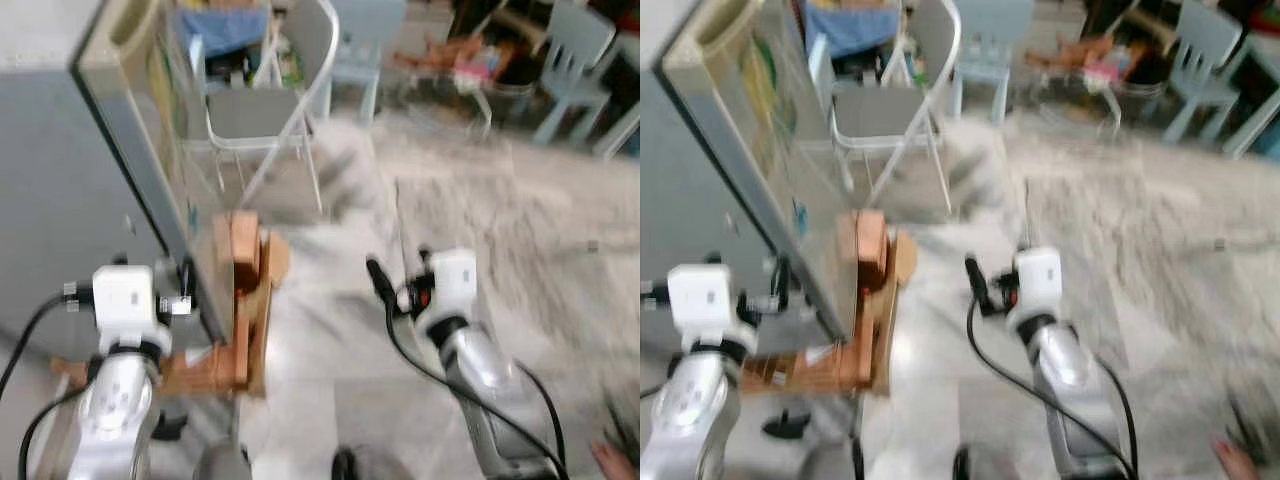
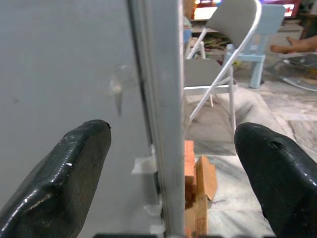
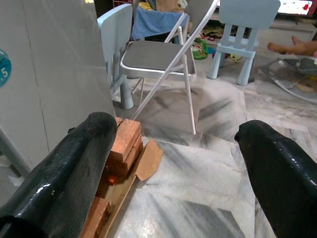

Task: Restocking fridge

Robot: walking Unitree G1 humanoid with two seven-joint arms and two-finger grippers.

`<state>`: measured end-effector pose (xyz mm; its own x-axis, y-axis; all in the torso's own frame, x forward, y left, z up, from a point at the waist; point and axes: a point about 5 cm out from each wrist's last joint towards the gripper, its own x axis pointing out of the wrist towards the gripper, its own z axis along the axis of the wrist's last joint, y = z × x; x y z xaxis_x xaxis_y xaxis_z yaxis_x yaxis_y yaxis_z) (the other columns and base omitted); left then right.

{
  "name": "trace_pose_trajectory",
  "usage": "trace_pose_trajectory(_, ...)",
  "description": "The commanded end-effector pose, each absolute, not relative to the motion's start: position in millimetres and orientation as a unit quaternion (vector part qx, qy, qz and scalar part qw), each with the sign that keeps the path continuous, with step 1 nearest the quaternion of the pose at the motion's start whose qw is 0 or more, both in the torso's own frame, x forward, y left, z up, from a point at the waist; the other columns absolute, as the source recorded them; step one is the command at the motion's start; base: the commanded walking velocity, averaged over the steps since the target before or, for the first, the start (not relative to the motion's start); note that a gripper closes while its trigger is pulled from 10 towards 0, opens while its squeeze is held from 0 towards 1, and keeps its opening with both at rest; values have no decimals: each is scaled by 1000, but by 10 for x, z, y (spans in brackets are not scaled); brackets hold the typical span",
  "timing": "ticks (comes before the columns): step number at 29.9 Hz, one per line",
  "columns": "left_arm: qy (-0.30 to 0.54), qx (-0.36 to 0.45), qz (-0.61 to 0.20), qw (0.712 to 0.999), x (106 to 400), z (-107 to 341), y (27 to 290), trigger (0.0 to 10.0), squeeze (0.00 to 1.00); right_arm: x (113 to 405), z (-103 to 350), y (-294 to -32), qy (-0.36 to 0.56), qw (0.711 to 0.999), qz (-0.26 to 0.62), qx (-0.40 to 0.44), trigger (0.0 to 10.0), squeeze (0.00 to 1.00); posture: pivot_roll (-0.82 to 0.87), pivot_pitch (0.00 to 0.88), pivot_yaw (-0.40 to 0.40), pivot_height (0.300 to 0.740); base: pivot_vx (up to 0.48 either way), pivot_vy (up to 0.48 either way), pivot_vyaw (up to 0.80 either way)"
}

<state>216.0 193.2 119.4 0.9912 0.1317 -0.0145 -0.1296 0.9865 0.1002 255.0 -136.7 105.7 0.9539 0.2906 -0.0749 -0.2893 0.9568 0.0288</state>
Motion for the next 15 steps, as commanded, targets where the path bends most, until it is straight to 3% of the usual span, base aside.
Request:
trace_pose_trajectory(1, 8, 54, 71, 996, 2186, 1199, 1924, 10000, 0, 2568, 1078, -1417, 30, 990, 137, 7, 10000, 0, 160, 20, -72, 740, 0, 0, 0)
trace_pose_trajectory(15, -14, 63, 65, 996, 2254, 1270, 1892, 10000, 0, 2641, 1136, -1418, 4, 991, 135, 6, 10000, 0, 160, 30, -73, 740, 0, 0, 0)
